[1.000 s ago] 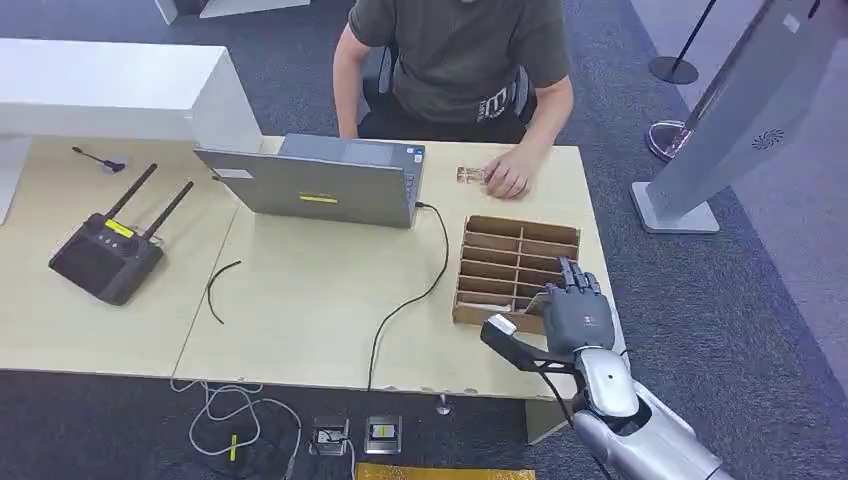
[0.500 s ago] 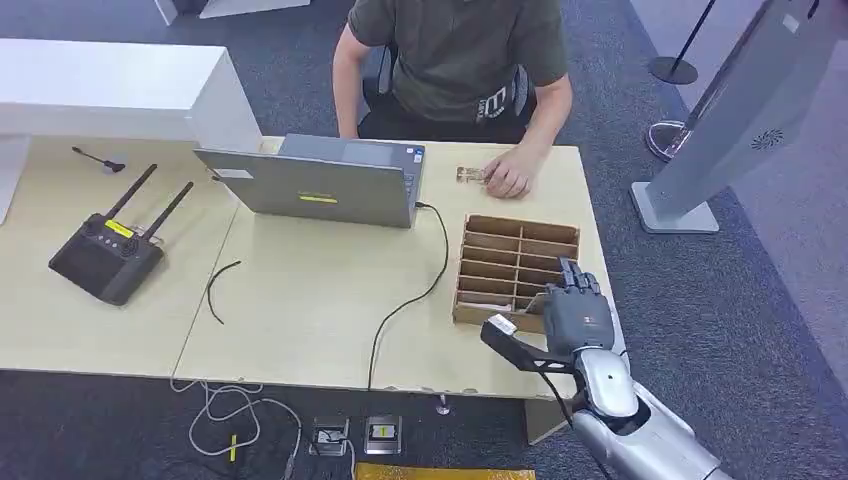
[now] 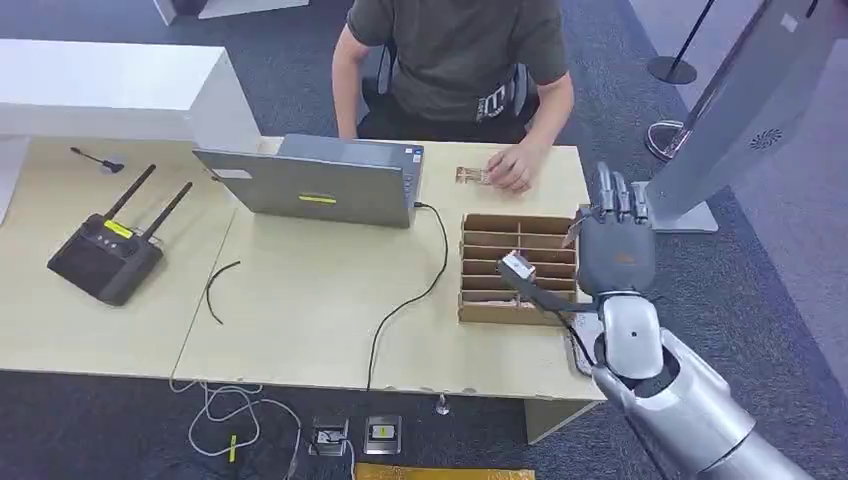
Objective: Pass the card to the sensor for recognition and then transmit it.
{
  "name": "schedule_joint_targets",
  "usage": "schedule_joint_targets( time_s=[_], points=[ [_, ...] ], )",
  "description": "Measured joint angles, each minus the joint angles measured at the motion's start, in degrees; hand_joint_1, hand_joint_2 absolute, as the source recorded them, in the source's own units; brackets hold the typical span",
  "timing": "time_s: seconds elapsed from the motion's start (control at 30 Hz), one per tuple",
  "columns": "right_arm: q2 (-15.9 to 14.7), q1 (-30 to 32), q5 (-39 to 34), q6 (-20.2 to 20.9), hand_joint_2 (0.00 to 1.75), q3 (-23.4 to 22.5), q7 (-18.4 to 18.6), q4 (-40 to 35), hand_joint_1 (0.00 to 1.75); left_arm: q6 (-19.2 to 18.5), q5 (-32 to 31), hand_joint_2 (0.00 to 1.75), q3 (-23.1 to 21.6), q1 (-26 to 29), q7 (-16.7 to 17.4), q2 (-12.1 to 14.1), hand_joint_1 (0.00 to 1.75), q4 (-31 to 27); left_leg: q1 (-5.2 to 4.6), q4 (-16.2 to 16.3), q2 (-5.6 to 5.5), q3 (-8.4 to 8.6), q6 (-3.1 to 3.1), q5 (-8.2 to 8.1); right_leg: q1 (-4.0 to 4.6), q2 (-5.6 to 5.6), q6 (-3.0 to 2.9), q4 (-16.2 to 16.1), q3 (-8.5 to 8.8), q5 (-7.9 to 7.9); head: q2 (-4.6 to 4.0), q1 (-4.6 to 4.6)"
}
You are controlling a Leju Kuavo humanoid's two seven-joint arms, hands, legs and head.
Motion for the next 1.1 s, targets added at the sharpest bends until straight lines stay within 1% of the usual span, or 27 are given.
schedule_joint_targets(
  time_s=[0.17,0.37,0.47,0.7,0.8,1.0,1.1],
  points=[
    [-0.4,-1.6,1.3,0.7,1.75,-1.3,-0.3,-3.7,1.75,-0.4,-0.6,0.00,-0.4,-0.1,0.7,-0.2,0.00,0.0,0.00,0.0,0.00,-0.01,0.00,0.00,0.00,-0.01,0.00,0.0,0.00,0.00,0.00,0.00],
    [-0.3,-2.0,2.2,-0.5,1.75,-1.8,-1.2,-5.0,1.75,-0.4,-0.9,0.00,-0.8,-0.3,0.8,-0.4,0.00,0.0,0.02,0.0,0.00,-0.03,0.00,0.00,0.01,-0.02,0.00,0.0,0.02,0.00,0.00,0.00],
    [0.4,-2.0,1.0,-1.0,1.75,-1.8,-2.1,-4.8,1.75,-0.4,-1.0,0.00,-0.8,-0.5,0.8,-0.6,0.00,0.0,0.02,0.0,0.00,-0.03,0.00,0.00,0.01,-0.01,0.00,0.0,0.01,0.00,0.00,0.00],
    [2.2,-1.6,-3.2,-3.8,1.75,-1.8,-3.4,-1.8,1.75,-0.4,-0.6,0.00,-0.8,-0.9,0.8,-1.1,0.00,0.0,0.03,0.0,-0.02,-0.04,0.00,0.00,0.02,-0.02,0.00,0.0,0.00,0.00,0.00,0.00],
    [2.9,-1.2,-4.3,-4.2,1.75,-1.9,-3.9,-0.8,1.75,-0.4,0.0,0.00,-0.8,-1.0,0.7,-1.1,0.00,0.0,0.03,0.0,-0.02,-0.04,0.00,0.00,0.02,-0.05,-0.01,0.0,0.00,-0.01,0.00,0.00],
    [3.0,0.0,-4.2,-4.1,1.75,-2.2,-3.7,0.4,1.75,-0.6,-0.1,0.00,-0.8,-0.9,0.7,-0.9,0.00,0.0,0.03,0.0,-0.02,-0.06,0.00,0.00,0.02,-0.07,-0.01,0.0,-0.02,-0.01,0.00,0.00],
    [3.0,0.6,-3.3,-3.7,1.75,-2.4,-2.6,0.6,1.75,-0.8,-0.4,0.00,-0.8,-0.9,0.7,-0.9,0.00,0.0,0.02,0.0,-0.03,-0.06,0.00,0.00,0.02,-0.08,-0.01,0.0,-0.02,-0.01,0.00,0.00]
  ],
)
